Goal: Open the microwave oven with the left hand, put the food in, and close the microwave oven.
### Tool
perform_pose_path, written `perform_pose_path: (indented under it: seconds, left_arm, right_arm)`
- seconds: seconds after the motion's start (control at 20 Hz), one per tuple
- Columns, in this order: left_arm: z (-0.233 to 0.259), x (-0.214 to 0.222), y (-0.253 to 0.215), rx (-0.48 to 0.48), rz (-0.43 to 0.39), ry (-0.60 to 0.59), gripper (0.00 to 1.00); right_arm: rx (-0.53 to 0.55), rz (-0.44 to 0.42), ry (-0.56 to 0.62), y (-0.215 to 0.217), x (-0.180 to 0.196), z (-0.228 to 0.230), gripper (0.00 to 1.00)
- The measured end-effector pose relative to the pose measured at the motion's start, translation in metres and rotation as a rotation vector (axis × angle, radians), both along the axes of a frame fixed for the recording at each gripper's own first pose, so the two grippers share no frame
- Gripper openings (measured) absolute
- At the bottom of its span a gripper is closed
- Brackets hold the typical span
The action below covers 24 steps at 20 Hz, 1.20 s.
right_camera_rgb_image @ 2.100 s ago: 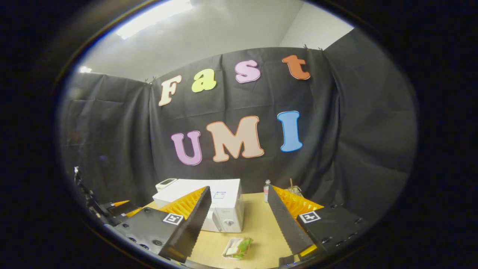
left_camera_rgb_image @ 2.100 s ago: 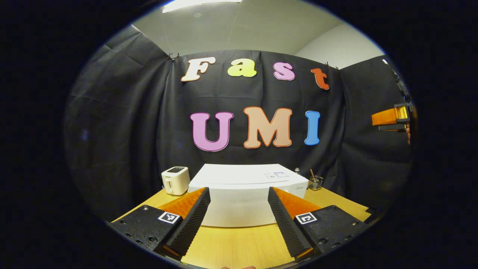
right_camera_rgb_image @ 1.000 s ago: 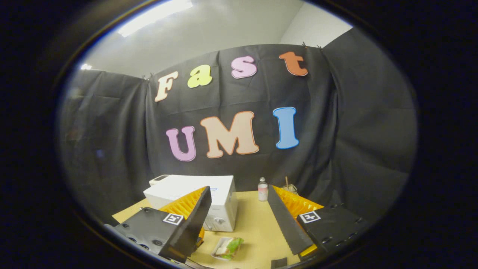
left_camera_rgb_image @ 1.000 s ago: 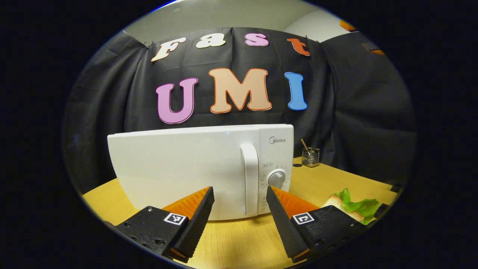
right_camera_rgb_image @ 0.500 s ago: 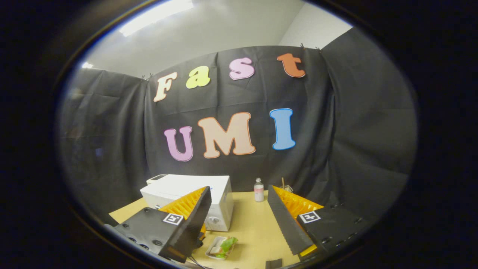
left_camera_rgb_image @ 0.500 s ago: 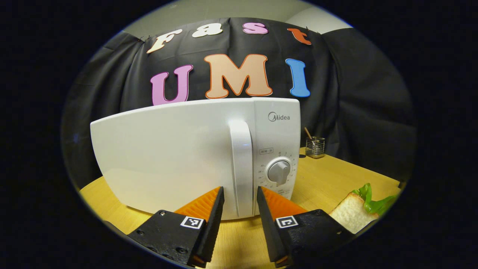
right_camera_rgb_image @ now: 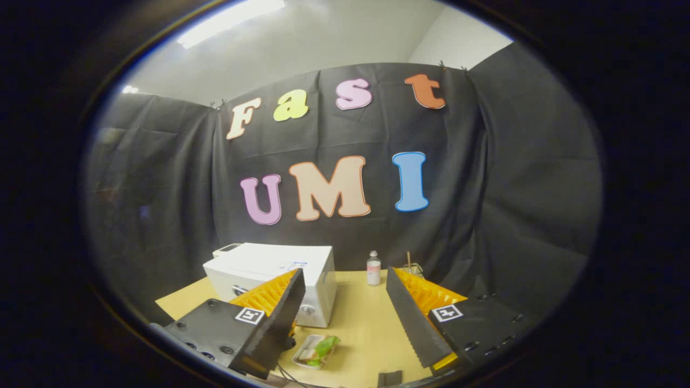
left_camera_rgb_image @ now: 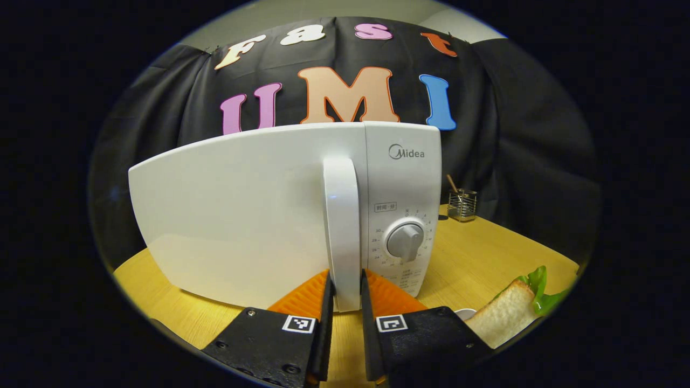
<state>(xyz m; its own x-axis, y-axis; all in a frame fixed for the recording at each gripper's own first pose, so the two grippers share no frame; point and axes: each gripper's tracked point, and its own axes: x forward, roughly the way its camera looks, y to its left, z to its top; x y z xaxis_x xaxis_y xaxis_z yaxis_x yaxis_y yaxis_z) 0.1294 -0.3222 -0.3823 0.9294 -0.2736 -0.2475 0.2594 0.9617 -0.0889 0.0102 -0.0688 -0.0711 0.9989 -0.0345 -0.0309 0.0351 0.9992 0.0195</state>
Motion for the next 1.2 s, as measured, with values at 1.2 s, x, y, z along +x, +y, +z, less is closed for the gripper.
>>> perform_pose_path:
  seconds: [1.2]
  left_arm:
    - [0.009, -0.131, 0.077, -0.018, -0.041, -0.091, 0.27]
  right_arm:
    - [-0.063, 0.097, 0.056, 0.06, 0.005, -0.054, 0.92]
